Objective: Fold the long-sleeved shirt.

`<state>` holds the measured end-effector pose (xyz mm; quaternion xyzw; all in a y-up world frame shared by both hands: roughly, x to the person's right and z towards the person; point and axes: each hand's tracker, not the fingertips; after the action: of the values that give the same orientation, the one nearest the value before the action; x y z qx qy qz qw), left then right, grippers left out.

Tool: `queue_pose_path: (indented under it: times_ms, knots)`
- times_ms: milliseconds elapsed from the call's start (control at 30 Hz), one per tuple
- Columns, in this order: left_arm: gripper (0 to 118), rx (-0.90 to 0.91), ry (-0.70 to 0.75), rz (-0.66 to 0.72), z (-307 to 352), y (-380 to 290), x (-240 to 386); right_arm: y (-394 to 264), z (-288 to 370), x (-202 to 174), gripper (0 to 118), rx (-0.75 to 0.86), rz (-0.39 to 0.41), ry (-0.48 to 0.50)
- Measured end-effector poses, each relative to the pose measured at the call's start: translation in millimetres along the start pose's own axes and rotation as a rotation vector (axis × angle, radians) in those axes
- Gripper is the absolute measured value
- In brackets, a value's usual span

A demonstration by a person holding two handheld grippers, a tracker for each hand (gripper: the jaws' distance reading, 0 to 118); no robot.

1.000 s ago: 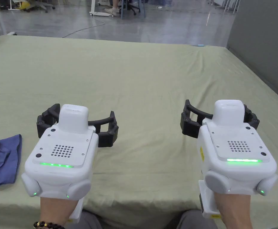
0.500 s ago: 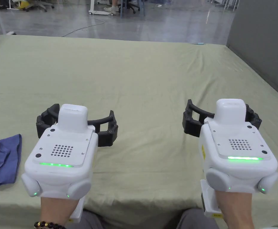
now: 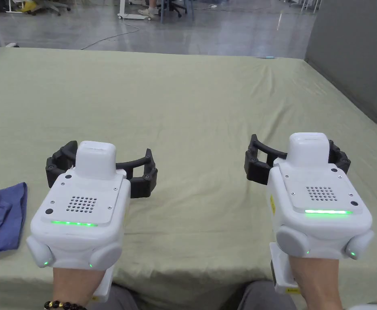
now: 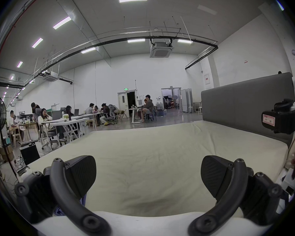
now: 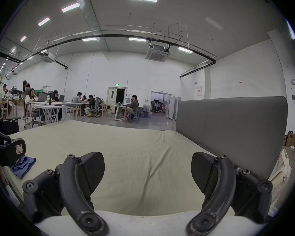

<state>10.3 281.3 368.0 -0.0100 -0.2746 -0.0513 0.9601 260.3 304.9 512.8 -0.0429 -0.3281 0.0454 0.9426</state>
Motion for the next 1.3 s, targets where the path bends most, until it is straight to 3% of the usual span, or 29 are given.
queue_pose_path:
  times_ms: [500,667,733,800,1000,1300]
  knots:
    - [118,0.001,0.001,0.0,0.0,2.6,-2.5,1.9,-0.2,1.2,104,-0.02,-0.018,0.019]
    - [118,0.0,-0.001,-0.009,-1.6,4.2,-1.5,7.7,-4.6,0.3,104,-0.086,-0.058,0.053]
    - [118,-0.001,-0.007,-0.008,-1.9,4.6,-1.2,13.9,-6.6,-4.8,104,-0.144,-0.068,-0.014]
    - [118,-0.002,-0.007,-0.01,-2.2,5.0,-0.3,16.7,-7.9,-6.6,104,-0.149,-0.072,-0.011]
    - [118,-0.025,-0.011,-0.004,-5.1,3.1,1.3,22.8,-4.8,6.3,104,-0.232,-0.21,0.134]
    - [118,-0.033,-0.016,-0.019,-4.9,-0.1,6.6,29.5,-5.0,-8.2,104,-0.253,-0.129,-0.013]
